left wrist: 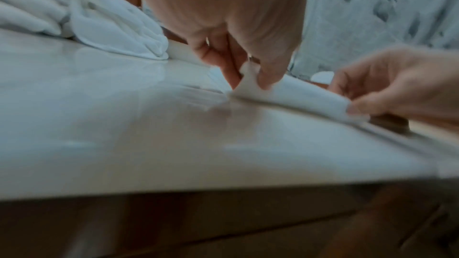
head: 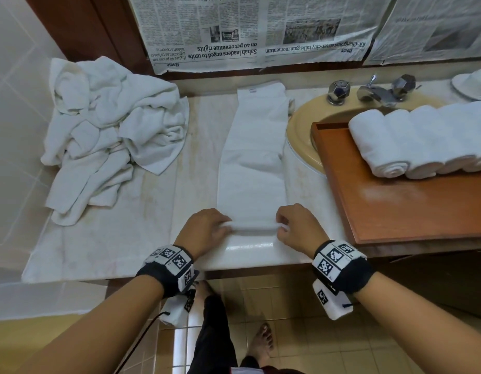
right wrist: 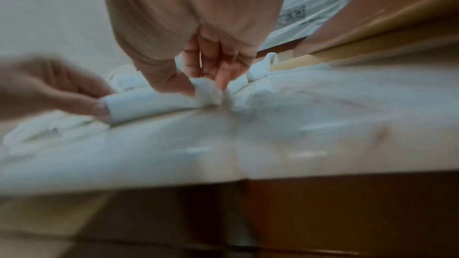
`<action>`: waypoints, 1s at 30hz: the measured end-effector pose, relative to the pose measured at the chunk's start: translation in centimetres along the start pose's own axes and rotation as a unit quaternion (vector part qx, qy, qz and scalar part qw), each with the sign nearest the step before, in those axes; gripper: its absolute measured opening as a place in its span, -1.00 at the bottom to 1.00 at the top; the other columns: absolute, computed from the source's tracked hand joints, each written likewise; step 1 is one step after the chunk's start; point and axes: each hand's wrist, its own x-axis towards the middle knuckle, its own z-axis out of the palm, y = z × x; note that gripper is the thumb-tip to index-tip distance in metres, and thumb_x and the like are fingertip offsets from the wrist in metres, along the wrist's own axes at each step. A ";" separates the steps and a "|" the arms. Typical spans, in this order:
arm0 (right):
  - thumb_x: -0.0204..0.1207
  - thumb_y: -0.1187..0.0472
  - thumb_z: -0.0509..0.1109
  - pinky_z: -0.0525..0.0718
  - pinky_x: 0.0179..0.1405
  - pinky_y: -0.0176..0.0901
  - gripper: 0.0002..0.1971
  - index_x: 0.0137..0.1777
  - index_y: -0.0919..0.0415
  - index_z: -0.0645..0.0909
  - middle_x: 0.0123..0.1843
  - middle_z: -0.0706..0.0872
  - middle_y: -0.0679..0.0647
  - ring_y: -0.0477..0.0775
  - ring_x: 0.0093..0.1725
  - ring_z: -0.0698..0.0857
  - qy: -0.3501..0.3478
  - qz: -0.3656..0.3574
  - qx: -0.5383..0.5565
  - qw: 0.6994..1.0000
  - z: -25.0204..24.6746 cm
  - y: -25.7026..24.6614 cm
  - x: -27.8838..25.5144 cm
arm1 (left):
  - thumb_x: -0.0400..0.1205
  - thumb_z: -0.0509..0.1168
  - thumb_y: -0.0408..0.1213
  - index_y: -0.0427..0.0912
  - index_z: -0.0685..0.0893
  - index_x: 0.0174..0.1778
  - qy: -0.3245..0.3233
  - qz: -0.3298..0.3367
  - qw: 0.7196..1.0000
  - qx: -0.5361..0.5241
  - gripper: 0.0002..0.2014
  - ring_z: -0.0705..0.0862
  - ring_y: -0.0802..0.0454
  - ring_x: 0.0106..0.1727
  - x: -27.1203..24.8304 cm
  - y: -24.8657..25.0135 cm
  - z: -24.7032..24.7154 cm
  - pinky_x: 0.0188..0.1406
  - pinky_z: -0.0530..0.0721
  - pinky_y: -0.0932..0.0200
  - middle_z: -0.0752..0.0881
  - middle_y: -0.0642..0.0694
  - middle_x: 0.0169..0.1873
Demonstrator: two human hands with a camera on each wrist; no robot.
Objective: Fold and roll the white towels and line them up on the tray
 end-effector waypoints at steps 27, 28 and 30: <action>0.05 0.25 0.52 0.53 -0.36 -0.04 -0.75 -0.26 0.23 0.59 -0.25 0.60 0.09 0.17 -0.26 0.59 0.103 -0.035 -0.125 0.986 2.7 -1.3 0.5 | 0.35 0.53 -0.23 -0.23 0.73 -0.03 0.053 0.049 0.995 0.073 -0.69 0.63 -0.11 -0.16 1.0 2.4 1.8 -0.33 0.65 0.09 0.66 -0.09 -0.09; 0.03 0.21 0.54 0.54 -0.35 -0.04 -0.71 -0.23 0.22 0.60 -0.24 0.61 0.08 0.16 -0.26 0.59 0.092 -0.036 -0.137 0.986 2.6 -1.3 0.5 | 0.29 0.57 -0.21 -0.23 0.73 -0.05 0.049 0.054 0.994 0.082 -0.66 0.63 -0.12 -0.19 1.1 2.5 1.7 -0.33 0.65 0.07 0.67 -0.09 -0.12; 0.00 0.22 0.59 0.55 -0.35 -0.05 -0.66 -0.22 0.20 0.60 -0.24 0.60 0.07 0.14 -0.26 0.60 0.085 -0.048 -0.154 0.983 2.5 -1.2 0.6 | 0.19 0.61 -0.26 -0.22 0.75 -0.13 0.043 0.058 0.992 0.108 -0.64 0.65 -0.15 -0.25 1.6 2.7 1.4 -0.38 0.60 0.07 0.69 -0.09 -0.19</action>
